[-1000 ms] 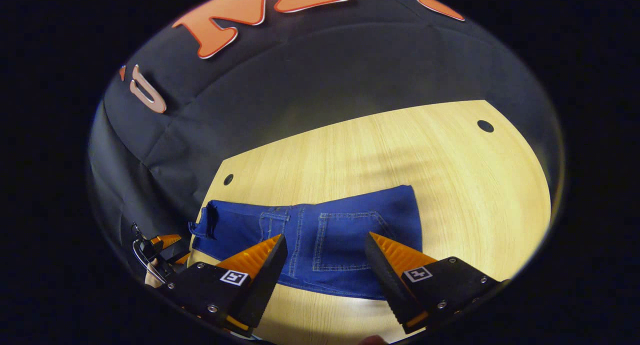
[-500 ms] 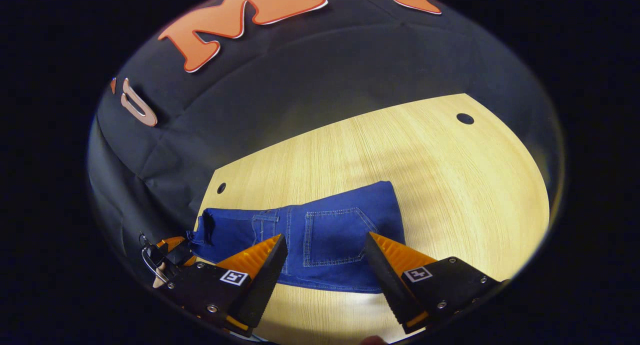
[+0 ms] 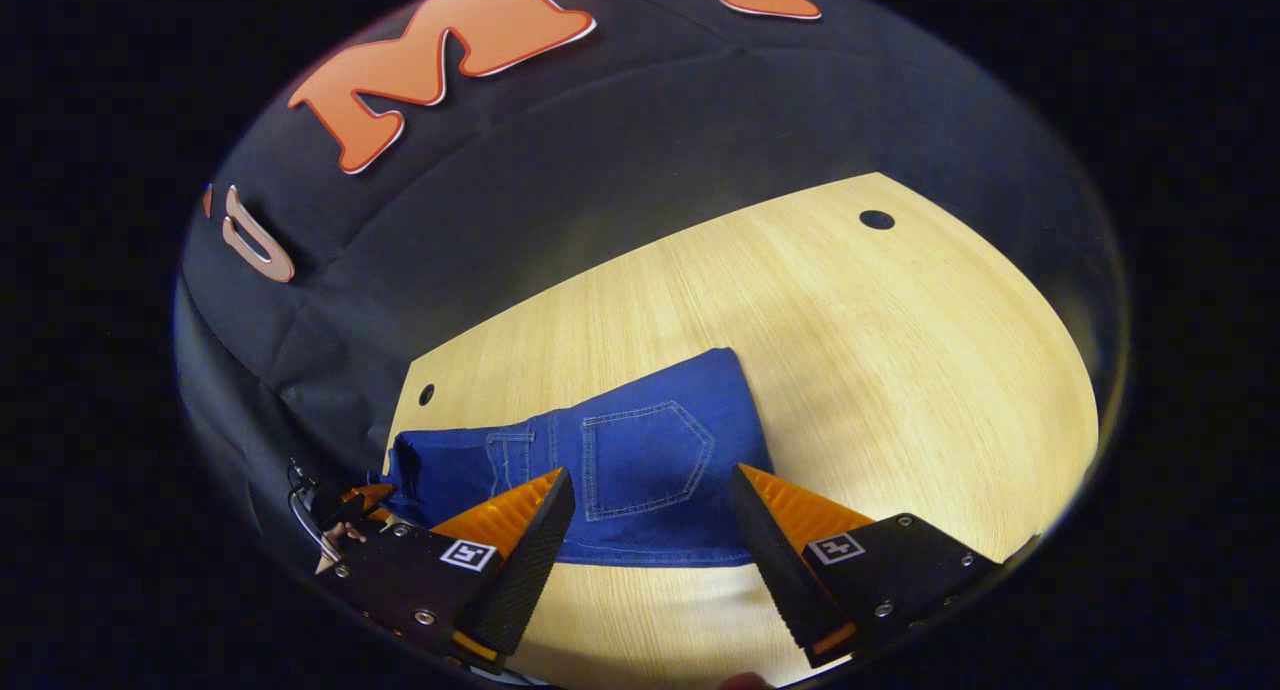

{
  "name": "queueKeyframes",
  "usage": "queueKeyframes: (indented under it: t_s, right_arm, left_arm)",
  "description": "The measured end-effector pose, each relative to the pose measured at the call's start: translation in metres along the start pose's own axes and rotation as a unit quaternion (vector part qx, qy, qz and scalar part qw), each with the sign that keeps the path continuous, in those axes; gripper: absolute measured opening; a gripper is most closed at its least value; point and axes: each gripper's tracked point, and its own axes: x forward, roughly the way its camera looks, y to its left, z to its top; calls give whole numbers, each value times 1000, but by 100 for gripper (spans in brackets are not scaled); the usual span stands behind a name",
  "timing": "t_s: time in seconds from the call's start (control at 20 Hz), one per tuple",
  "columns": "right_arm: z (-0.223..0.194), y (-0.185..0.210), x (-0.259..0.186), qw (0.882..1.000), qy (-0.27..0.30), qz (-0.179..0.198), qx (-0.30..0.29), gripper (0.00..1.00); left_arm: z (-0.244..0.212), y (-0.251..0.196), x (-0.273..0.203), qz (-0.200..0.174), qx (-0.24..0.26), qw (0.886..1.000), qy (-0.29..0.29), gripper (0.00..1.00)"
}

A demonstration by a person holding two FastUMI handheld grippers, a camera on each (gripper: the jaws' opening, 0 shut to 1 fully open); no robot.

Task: Grasp the waist and the cuffs of the jeans and fold them to make the two legs overlap; first hold the waist and fold one-third of the jeans toward the cuffs, then hold the cuffs and fold the remaining one-third in the same direction to finish folding.

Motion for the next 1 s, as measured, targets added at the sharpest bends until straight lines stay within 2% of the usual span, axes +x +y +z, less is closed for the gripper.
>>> queueKeyframes:
  t_s: [0.05, 0.15, 0.25, 0.4, 0.55, 0.7, 0.85, 1.0]
  right_arm:
    - [1, -4, -2, 1000, -3, -2, 2, 97]
    - [3, -12, -7, 1000, -9, -6, 7, 97]
    - [6, -25, -10, 1000, -19, -12, 9, 98]
    - [18, -37, -17, 999, -37, -13, 15, 97]
    - [28, -51, -25, 998, -51, -8, 24, 97]
    - [34, -77, -43, 997, -63, -2, 35, 97]
    - [45, -103, -58, 996, -76, -1, 49, 97]
    - [51, -135, -77, 994, -88, -6, 58, 97]
  left_arm:
    - [3, -10, -8, -2, 25, 1000, -11, 7]
    - [7, -44, -30, 0, 107, 993, -42, 7]
    - [-1, -89, -50, -7, 191, 979, -66, 7]
    - [-17, -162, -81, -43, 269, 958, -94, 7]
    - [-61, -231, -101, -86, 325, 936, -105, 7]
    - [-119, -289, -119, -123, 362, 920, -88, 7]
    - [-191, -325, -124, -148, 389, 907, -59, 7]
    - [-256, -346, -119, -157, 418, 894, -33, 5]
